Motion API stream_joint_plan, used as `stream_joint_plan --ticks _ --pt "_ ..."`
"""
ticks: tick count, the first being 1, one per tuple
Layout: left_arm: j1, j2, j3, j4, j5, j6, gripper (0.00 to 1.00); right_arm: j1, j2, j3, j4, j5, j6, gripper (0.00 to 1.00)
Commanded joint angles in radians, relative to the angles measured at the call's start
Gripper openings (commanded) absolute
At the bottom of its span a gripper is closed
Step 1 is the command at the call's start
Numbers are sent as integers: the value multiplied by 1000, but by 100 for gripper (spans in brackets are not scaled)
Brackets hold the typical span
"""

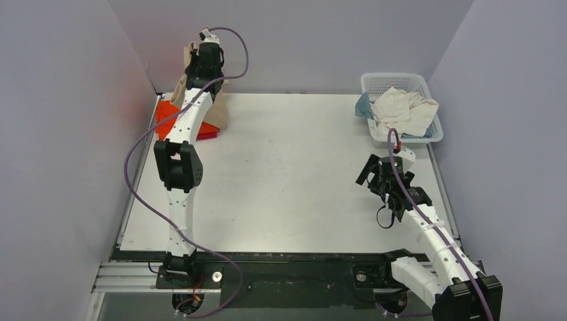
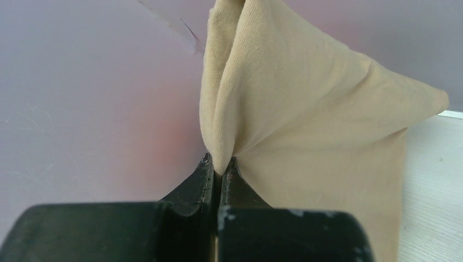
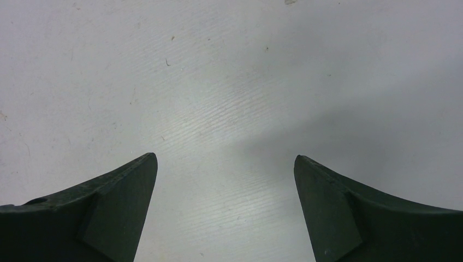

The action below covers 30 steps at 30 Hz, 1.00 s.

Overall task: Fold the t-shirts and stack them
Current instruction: Put the neatly folded tshirt into the corner of the board with the left arm

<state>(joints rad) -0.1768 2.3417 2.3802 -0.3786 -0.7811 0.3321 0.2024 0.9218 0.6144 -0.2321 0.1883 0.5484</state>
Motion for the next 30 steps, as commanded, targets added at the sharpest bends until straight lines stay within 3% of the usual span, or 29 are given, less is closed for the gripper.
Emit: stream_joint_plan --ticks 1,11,24,29,30 --pt "22 -112 45 23 19 -26 0 -4 15 4 10 35 7 91" --pt "91 -148 -35 -69 227 -87 0 -4 34 11 2 52 5 91" --pt "285 -24 -39 6 466 -40 0 -3 91 51 -41 92 13 90" --pt "339 52 -29 41 480 -48 0 4 105 73 -52 92 23 90" --pt "344 60 -23 44 472 -54 4 6 107 75 -52 94 26 90"
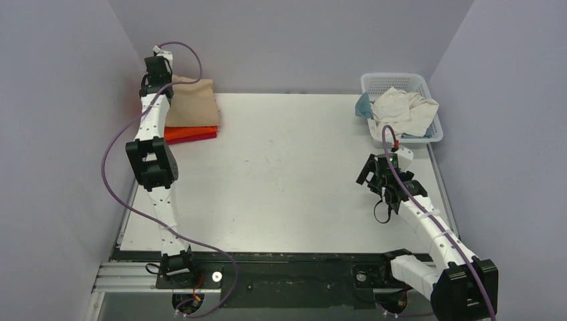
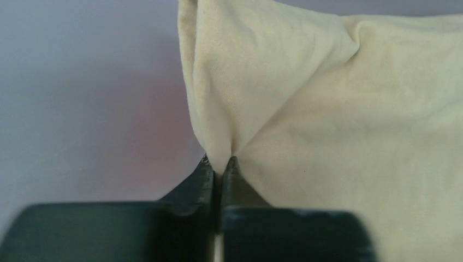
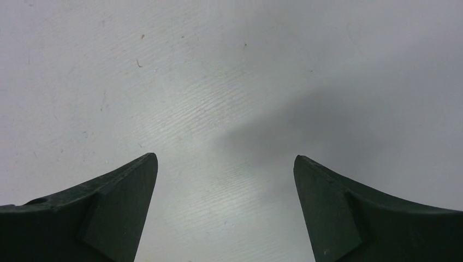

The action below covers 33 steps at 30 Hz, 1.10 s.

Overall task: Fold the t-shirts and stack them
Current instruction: Put the neatly folded tshirt into the corner of the board with the left arm, then reset both arms

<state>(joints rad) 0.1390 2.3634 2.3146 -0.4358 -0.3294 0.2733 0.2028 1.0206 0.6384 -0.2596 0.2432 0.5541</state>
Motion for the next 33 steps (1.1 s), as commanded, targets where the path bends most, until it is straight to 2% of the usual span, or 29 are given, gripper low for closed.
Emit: stream_joint_plan --ticks 1,3,4,12,18,20,21,22,23,24,25,26,27,28,31,33 --pt "39 53 45 105 19 -18 35 8 10 57 -27 40 21 90" --pt "50 70 60 99 7 -57 76 15 11 63 -31 45 27 90" --pt "56 72 73 94 0 -87 82 20 10 68 -33 50 28 90" --pt "54 -52 107 16 6 -295 85 35 -54 73 -72 104 43 91" --pt "15 -275 -18 -115 59 -475 87 34 -144 55 -95 110 53 96" --pt "0 -402 -148 -106 123 -549 87 32 -186 45 -96 115 63 99" --pt "-16 -454 -280 -88 139 -579 88 32 -196 33 -94 121 67 100" --pt "-25 -576 -368 -30 148 -636 88 32 -206 25 -85 120 71 100" --pt "-60 -719 -561 17 177 -670 88 31 -224 10 -80 114 73 100" --pt "-86 -790 -768 119 187 -678 89 30 -240 4 -77 112 81 100" --pt "-161 -939 -862 162 164 -698 89 29 -249 -10 -74 107 82 100" --pt "-208 -1003 -1032 224 96 -707 89 28 -263 -18 -67 98 82 100" --pt "-297 -1132 -1107 243 62 -746 89 27 -271 -34 -62 95 84 100" --pt "-339 -1193 -1241 263 16 -769 90 27 -284 -49 -60 89 82 100" --pt "-507 -1443 -1483 292 -40 -895 90 27 -313 -73 -57 91 81 100" --pt "-568 -1543 -1613 289 -48 -952 90 27 -331 -101 -41 89 86 100"
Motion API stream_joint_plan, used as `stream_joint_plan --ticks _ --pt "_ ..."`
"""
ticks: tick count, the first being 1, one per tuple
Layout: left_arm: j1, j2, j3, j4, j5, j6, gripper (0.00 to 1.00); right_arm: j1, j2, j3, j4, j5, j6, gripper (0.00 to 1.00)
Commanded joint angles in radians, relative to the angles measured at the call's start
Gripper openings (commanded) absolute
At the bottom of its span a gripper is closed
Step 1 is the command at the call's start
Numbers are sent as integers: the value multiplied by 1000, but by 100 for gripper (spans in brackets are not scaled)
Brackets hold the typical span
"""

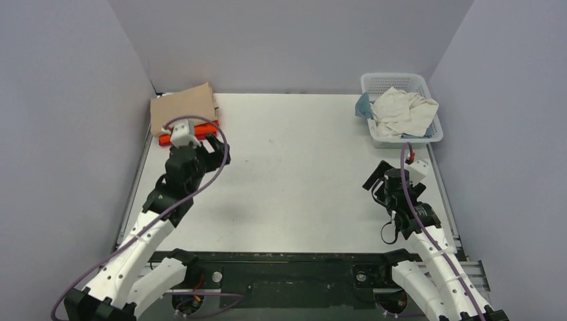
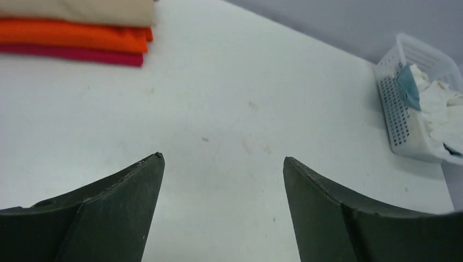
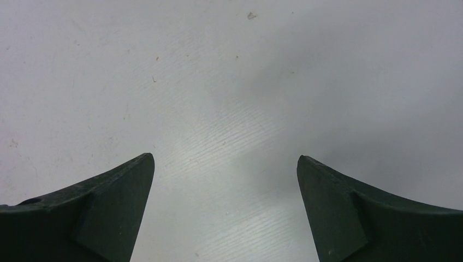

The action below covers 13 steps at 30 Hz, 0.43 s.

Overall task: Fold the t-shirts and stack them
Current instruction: Reset both arms

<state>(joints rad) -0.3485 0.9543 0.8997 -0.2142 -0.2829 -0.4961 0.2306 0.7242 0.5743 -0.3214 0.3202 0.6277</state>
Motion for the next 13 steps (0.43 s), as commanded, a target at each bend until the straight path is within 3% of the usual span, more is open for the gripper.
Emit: stream_joint_plan --ticks 1,8,13 --pt "-111 -152 -240 47 -93 -199 90 -1 -46 -58 29 8 17 100" --pt "-223 -177 -329 -152 -173 -286 91 -1 -87 -131 109 -2 37 100" --pt "-230 -195 -332 -144 -177 -266 91 -1 -106 -138 110 3 18 100"
